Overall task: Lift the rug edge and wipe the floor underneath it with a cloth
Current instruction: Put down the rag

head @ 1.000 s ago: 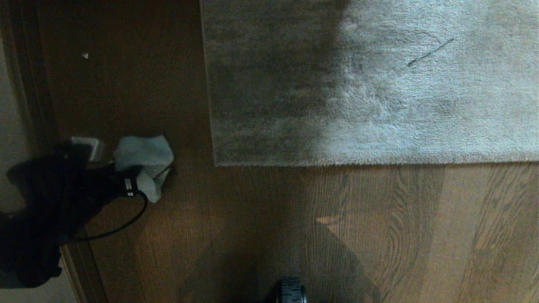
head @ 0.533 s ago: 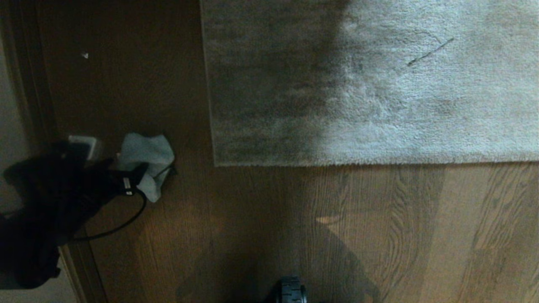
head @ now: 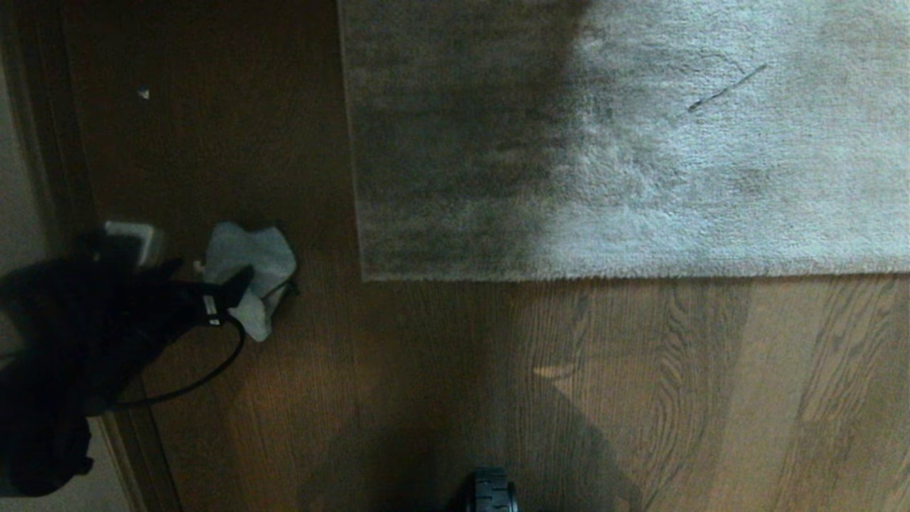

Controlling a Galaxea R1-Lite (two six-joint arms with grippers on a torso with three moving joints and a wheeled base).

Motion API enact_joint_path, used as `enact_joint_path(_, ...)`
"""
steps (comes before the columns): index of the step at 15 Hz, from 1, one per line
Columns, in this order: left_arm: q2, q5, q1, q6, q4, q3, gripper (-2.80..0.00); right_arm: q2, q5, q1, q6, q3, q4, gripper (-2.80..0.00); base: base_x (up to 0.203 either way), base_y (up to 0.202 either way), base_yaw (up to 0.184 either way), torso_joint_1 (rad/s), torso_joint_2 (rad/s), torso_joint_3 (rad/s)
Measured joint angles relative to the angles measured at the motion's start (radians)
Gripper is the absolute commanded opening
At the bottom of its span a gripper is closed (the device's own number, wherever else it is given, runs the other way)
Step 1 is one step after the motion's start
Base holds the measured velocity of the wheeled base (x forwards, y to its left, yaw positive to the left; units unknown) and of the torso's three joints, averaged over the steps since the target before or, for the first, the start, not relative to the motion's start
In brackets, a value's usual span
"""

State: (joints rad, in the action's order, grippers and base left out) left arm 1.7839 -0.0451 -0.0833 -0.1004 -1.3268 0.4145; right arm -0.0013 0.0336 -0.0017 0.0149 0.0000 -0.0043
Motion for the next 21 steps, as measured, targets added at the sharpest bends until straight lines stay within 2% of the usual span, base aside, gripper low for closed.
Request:
enact_joint_path(17, -0.047, -0.002, 0.025, 0.000, 0.005, -0.072, 0.00, 0.000, 0.000, 0.002, 0.000, 0.000, 0.000, -2.80, 0.000, 0.000, 0.000, 0.000, 0.00, 0.000)
enact_joint_path(21, -0.097, 0.000, 0.021, 0.001, 0.079, -0.078, 0.00, 0.000, 0.000, 0.002, 0.000, 0.000, 0.000, -2.80, 0.000, 0.000, 0.000, 0.000, 0.00, 0.000)
